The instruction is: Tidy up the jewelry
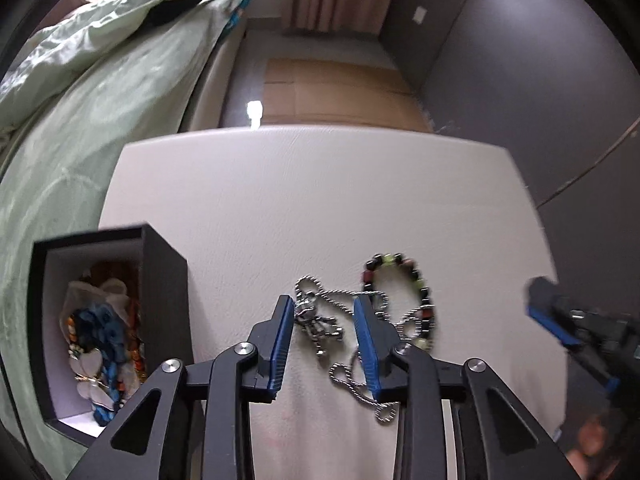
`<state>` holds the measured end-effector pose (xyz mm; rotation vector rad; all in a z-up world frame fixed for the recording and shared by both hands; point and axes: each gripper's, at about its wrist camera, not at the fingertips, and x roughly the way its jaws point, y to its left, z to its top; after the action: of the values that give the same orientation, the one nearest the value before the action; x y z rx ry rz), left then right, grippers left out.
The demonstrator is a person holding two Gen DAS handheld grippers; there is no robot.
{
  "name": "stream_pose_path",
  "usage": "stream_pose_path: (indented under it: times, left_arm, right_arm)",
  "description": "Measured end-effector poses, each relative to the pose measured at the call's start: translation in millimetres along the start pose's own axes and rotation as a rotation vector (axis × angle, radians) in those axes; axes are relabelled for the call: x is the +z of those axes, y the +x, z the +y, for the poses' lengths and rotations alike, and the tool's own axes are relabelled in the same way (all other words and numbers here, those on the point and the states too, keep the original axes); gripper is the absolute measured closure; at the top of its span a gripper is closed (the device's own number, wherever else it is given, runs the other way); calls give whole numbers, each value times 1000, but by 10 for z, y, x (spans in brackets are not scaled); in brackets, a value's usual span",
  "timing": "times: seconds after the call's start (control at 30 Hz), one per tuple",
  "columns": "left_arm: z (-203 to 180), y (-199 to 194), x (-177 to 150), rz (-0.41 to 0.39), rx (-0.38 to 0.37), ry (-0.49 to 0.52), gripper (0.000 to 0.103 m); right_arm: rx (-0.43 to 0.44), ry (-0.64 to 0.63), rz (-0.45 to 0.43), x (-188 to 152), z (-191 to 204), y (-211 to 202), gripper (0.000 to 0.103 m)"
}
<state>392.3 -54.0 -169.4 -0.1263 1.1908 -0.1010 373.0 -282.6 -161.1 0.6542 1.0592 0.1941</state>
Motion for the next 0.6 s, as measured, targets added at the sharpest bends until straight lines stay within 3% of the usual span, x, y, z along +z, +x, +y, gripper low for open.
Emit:
stream_pose_path:
  times: [0.33, 0.47, 0.53, 0.6]
  left_arm:
    - [-51, 160, 1, -4, 94, 19, 71]
    - [-52, 158, -27, -1, 88, 35, 71]
    - [-74, 156, -37, -3, 99, 51, 81]
    - [-59, 139, -52, -2, 77, 49, 81]
  right_arm:
    - [9, 6, 5, 16, -91, -26, 59]
    - [8, -19, 19, 11, -40, 16, 59]
    - [5, -50, 33, 8, 33, 63, 59]
    - [-1, -75, 44, 11, 110, 116, 59]
